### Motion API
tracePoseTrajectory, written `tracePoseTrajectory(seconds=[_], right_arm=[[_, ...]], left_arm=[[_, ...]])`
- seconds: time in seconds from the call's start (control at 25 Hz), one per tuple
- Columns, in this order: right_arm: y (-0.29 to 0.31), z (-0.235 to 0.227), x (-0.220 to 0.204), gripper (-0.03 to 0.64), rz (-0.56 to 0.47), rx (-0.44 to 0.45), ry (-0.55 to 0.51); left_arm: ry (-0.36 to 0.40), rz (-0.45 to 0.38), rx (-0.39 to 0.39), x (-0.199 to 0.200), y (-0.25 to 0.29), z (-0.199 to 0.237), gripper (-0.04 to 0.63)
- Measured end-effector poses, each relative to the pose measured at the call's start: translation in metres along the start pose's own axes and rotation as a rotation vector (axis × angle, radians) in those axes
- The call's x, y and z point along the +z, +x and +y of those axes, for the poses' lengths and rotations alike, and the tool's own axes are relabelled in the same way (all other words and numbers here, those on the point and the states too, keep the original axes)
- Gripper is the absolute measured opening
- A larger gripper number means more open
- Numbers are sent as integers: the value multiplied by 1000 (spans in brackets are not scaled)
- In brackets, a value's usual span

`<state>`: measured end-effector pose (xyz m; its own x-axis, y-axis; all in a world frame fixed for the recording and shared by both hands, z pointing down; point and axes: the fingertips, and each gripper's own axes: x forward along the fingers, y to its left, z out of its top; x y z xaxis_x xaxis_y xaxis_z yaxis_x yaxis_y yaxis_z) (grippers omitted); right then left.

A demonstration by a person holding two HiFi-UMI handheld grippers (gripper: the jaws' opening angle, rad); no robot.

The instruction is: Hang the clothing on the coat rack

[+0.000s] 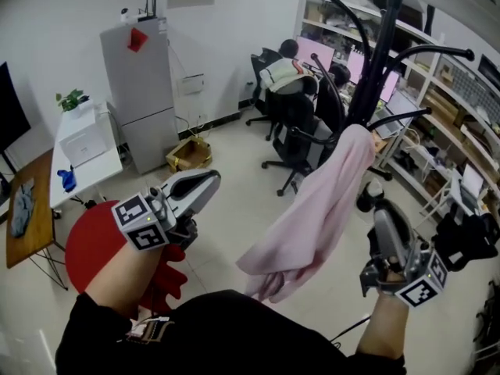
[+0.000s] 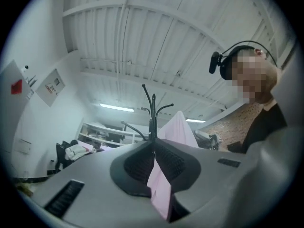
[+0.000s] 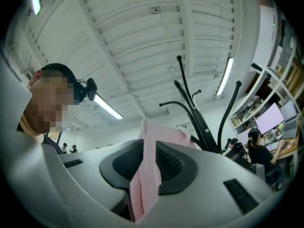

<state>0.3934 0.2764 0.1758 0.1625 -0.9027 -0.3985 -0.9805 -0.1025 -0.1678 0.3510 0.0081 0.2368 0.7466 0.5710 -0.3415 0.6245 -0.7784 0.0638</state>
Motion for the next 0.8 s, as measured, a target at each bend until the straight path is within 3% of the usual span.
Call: tracePoseTrajectory(seconds=[0.24,0.48,0.64,0.8], right_arm=[[21,40,-30,84,140,8,-92],[83,103,-102,84,238,69,-120],[128,136,-164,84,282,140,-76],[180,165,-245,84,336,268,13]], left_arm=[[11,44,142,-8,-88,-2,20],[5,63,199,-6,-192,10,20],[23,84,259,-6,-258,10,20],[1,97,369,-10,-333,18,20]])
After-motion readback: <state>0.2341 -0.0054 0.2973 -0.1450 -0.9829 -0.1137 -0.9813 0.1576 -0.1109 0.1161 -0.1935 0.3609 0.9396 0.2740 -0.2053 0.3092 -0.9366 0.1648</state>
